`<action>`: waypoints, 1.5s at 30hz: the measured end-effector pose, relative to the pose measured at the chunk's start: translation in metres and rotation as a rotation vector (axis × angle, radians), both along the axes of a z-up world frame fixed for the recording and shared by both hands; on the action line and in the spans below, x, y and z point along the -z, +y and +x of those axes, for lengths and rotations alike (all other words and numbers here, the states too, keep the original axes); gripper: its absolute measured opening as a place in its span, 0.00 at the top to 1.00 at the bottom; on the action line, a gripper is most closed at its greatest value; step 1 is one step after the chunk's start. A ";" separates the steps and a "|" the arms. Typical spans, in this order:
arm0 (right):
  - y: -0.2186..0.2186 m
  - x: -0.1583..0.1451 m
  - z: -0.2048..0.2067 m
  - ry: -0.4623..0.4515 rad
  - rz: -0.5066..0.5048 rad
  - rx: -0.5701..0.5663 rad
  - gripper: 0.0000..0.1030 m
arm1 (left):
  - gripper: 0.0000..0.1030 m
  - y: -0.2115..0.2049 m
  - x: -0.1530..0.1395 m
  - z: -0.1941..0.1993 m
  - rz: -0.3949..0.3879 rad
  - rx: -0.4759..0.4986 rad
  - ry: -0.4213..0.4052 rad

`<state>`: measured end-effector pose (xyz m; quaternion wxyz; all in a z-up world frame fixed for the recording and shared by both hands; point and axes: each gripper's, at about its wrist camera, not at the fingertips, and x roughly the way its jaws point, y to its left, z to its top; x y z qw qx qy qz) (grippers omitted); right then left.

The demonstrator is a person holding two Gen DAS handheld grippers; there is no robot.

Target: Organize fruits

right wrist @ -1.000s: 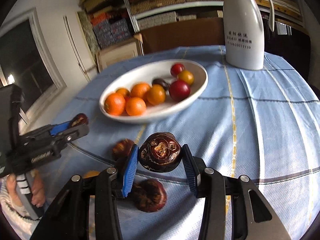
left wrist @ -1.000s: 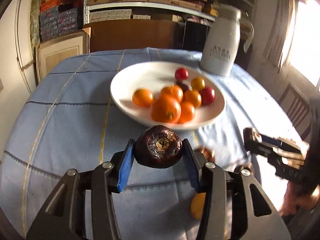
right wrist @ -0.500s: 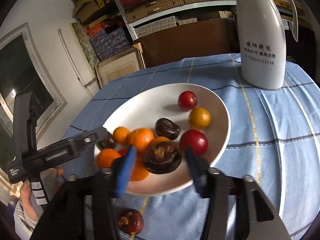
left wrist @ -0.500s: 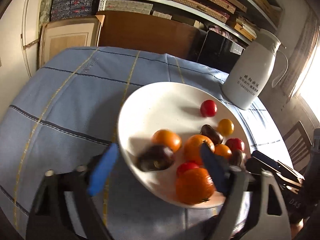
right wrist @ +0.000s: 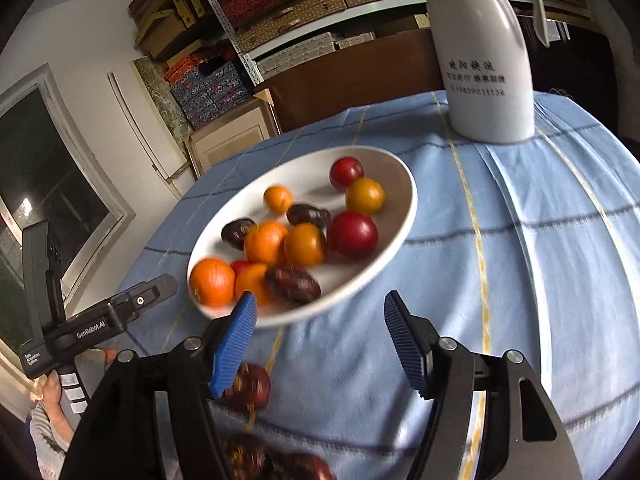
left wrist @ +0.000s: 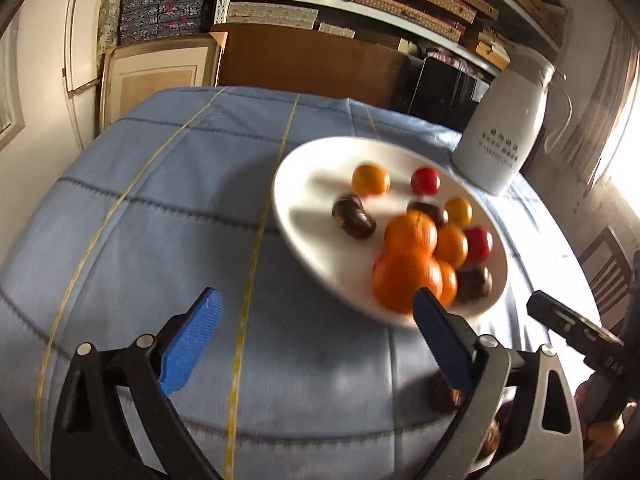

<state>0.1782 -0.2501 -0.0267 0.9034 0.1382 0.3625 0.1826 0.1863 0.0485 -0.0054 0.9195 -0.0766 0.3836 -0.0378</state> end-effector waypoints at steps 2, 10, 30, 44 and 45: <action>-0.002 0.001 -0.010 -0.003 -0.009 0.002 0.31 | 0.08 -0.003 0.000 -0.016 0.011 0.007 -0.009; -0.026 -0.002 -0.047 -0.032 0.033 0.055 0.22 | 0.05 -0.031 0.008 -0.086 0.052 0.137 -0.034; -0.019 0.015 -0.077 0.016 -0.025 -0.003 0.21 | 0.05 -0.081 0.033 -0.108 0.265 0.266 0.028; -0.018 0.016 -0.083 0.021 -0.034 -0.023 0.21 | 0.04 -0.035 0.034 -0.084 0.229 0.070 0.071; -0.017 0.017 -0.084 0.019 -0.042 -0.031 0.21 | 0.04 -0.036 0.034 -0.085 0.234 0.076 0.067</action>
